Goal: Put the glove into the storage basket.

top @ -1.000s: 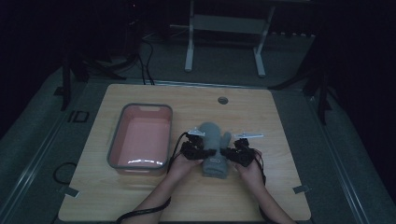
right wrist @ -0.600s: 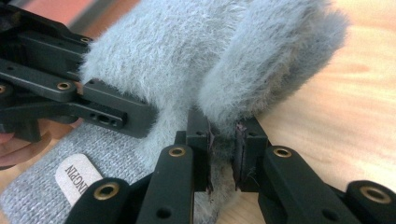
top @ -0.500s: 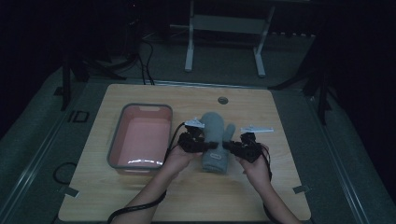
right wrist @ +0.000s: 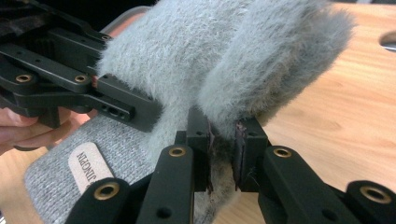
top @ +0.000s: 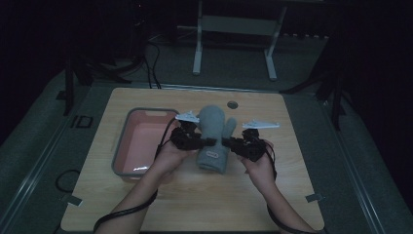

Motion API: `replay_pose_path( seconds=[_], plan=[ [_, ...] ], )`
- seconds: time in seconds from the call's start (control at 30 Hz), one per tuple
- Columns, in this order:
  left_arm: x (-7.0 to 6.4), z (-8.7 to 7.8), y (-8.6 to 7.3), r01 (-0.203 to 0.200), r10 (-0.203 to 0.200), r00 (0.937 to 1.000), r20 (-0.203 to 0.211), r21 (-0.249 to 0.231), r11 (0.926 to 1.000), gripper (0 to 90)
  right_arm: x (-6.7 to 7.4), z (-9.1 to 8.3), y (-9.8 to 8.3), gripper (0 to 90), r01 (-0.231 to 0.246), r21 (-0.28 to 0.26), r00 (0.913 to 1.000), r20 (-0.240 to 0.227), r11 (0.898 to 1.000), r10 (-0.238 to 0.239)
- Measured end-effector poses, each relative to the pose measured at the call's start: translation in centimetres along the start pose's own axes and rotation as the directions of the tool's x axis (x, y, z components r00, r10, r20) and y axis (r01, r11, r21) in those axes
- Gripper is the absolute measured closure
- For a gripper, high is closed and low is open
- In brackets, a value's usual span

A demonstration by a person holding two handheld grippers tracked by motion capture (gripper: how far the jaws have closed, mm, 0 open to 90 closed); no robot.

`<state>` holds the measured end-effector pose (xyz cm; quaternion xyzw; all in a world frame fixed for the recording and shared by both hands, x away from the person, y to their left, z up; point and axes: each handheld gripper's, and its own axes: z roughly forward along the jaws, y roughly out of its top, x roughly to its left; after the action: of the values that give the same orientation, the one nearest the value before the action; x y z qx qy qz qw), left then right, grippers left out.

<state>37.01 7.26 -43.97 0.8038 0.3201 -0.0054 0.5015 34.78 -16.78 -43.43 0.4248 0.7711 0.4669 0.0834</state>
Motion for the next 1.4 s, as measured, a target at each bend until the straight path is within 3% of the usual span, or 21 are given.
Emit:
replay_pose_path(
  seconds=[0.3, 0.57, 1.0, 1.23, 1.27, 1.4],
  plan=[
    [1.8, -4.1, -0.4, 0.014, -0.015, 0.9997, -0.018, -0.021, 0.9997, 75.4, 3.2, 2.5, 2.5, 79.3, 0.033, -0.005, 0.9983, -0.047, 0.999, -0.033],
    [3.8, -8.0, -1.6, 0.034, -0.035, 0.9971, -0.067, -0.022, 0.9992, 75.4, 5.7, 5.5, 3.9, 79.3, 0.045, 0.006, 0.9953, -0.086, 0.999, -0.044],
    [6.5, -13.3, -4.0, 0.08, -0.083, 0.9861, -0.144, -0.026, 0.9965, 75.3, 9.9, 10.6, 5.5, 79.2, 0.053, 0.036, 0.9872, -0.152, 0.998, -0.047],
    [7.8, -13.8, -5.4, 0.112, -0.112, 0.9803, -0.163, -0.009, 0.9936, 75.2, 11.0, 13.0, 5.2, 79.2, 0.067, 0.072, 0.9864, -0.155, 0.995, -0.056],
    [8.6, -13.3, -6.3, 0.142, -0.138, 0.9754, -0.172, 0.013, 0.9897, 75.2, 10.9, 13.9, 4.8, 79.2, 0.067, 0.093, 0.9872, -0.151, 0.993, -0.052],
    [9.3, -12.3, -7.3, 0.17, -0.158, 0.9694, -0.188, 0.049, 0.9841, 75.2, 10.4, 15.4, 3.9, 79.2, 0.052, 0.141, 0.9889, -0.146, 0.989, -0.031]
  ],
)
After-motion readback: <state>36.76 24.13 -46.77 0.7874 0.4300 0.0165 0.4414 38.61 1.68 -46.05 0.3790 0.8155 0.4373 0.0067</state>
